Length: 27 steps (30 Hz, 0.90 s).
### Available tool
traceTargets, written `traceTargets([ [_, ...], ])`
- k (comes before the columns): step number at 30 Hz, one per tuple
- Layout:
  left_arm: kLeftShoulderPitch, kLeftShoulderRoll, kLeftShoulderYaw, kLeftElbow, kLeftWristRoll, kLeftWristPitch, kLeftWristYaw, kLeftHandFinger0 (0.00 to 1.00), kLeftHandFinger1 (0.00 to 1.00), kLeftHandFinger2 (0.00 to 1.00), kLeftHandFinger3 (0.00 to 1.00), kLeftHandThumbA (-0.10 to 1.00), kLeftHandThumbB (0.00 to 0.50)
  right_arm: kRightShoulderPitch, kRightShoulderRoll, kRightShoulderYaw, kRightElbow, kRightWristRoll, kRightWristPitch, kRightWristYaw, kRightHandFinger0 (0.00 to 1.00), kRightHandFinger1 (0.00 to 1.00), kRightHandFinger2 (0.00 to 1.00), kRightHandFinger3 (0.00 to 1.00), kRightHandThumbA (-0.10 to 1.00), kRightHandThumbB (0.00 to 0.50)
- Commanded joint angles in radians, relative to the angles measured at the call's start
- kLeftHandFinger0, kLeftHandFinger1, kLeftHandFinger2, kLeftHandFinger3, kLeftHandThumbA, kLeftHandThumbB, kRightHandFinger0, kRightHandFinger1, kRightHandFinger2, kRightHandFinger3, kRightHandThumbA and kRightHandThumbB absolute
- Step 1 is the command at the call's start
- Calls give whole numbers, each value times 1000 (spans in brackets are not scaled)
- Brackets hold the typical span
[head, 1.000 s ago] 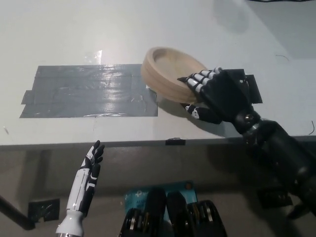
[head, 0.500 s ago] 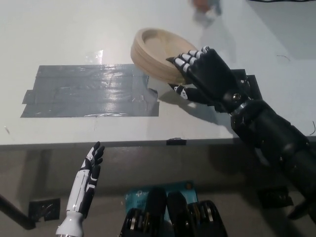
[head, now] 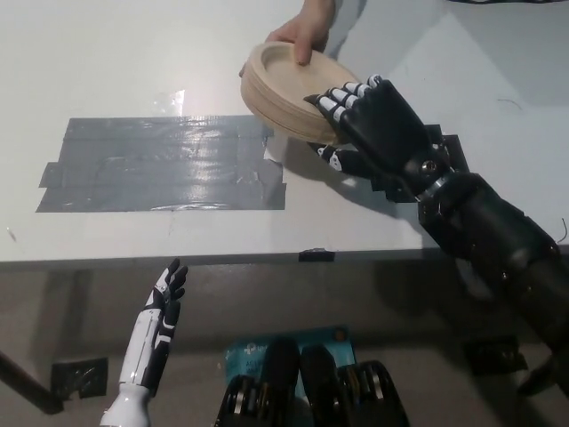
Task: A stack of plates is kept in the middle of the desk close to the robot and the robot grabs the stack with its right hand, picks it up and hands it to a person.
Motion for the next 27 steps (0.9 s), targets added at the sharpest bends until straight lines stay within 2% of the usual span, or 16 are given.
traceTargets([
  [1, 2, 6, -8, -23, 0, -25, 7, 1000, 1000, 1000, 1000, 1000, 267, -104, 7, -1, 12, 9, 12, -60, 0, 0, 72, 94, -100, 298],
  [3, 3, 6, -9, -29, 1, -19, 6, 1000, 1000, 1000, 1000, 1000, 268, -107, 13, 2, 29, 11, 13, -74, 0, 0, 28, 66, -100, 293],
  [4, 3, 6, -9, -31, 1, -18, 6, 1000, 1000, 1000, 1000, 1000, 270, -107, 15, -1, 30, 20, 11, -62, 0, 0, 23, 187, -100, 298],
  [5, 2, 6, -9, -30, 2, -20, 8, 1000, 1000, 1000, 1000, 1000, 269, -100, 15, -15, 19, 44, 13, -14, 1, 97, 147, 381, -39, 302],
  [6, 2, 6, -9, -30, 2, -21, 8, 1000, 1000, 1000, 1000, 1000, 269, -98, 16, -19, 16, 50, 13, -2, 1, 97, 147, 381, -39, 302],
  [7, 1, 7, -9, -26, 2, -24, 8, 1000, 1000, 1000, 1000, 1000, 274, -86, 13, -42, -12, 91, 20, 99, 516, 732, 778, 953, 343, 411],
  [8, 1, 7, -9, -25, 2, -25, 9, 1000, 1000, 1000, 1000, 1000, 275, -79, 11, -55, -27, 115, 22, 154, 720, 873, 941, 1000, 417, 455],
  [9, 0, 7, -9, -22, 2, -26, 8, 1000, 1000, 1000, 1000, 1000, 275, -63, 4, -80, -73, 167, 32, 292, 1000, 1000, 1000, 1000, 516, 491],
  [10, -1, 7, -9, -22, 1, -27, 8, 1000, 1000, 1000, 1000, 1000, 275, -52, -2, -89, -107, 191, 50, 368, 1000, 1000, 1000, 1000, 641, 498],
  [11, -1, 9, -9, -20, 2, -28, 7, 1000, 1000, 1000, 1000, 1000, 273, -33, -11, -104, -170, 224, 84, 477, 1000, 1000, 1000, 1000, 712, 500],
  [16, 0, 6, -9, -24, 3, -23, 8, 1000, 1000, 1000, 1000, 1000, 278, 24, -39, -146, -339, 290, 119, 614, 1000, 1000, 1000, 1000, 847, 500],
  [21, -1, 6, -9, -21, -4, -27, 5, 1000, 1000, 1000, 1000, 1000, 281, 66, -75, -184, -507, 348, 151, 705, 1000, 1000, 1000, 1000, 817, 500],
  [22, 0, 5, -9, -23, -5, -23, 5, 1000, 1000, 1000, 1000, 1000, 283, 80, -87, -195, -563, 367, 167, 733, 1000, 1000, 1000, 1000, 805, 500],
  [25, -6, 6, -8, -25, -2, -21, 7, 1000, 1000, 1000, 1000, 1000, 281, 130, -143, -239, -787, 409, 207, 803, 1000, 1000, 1000, 1000, 860, 500],
  [27, -7, 7, -8, -27, 2, -17, 7, 1000, 1000, 1000, 1000, 1000, 272, 171, -180, -273, -943, 440, 233, 831, 1000, 1000, 1000, 1000, 840, 500],
])
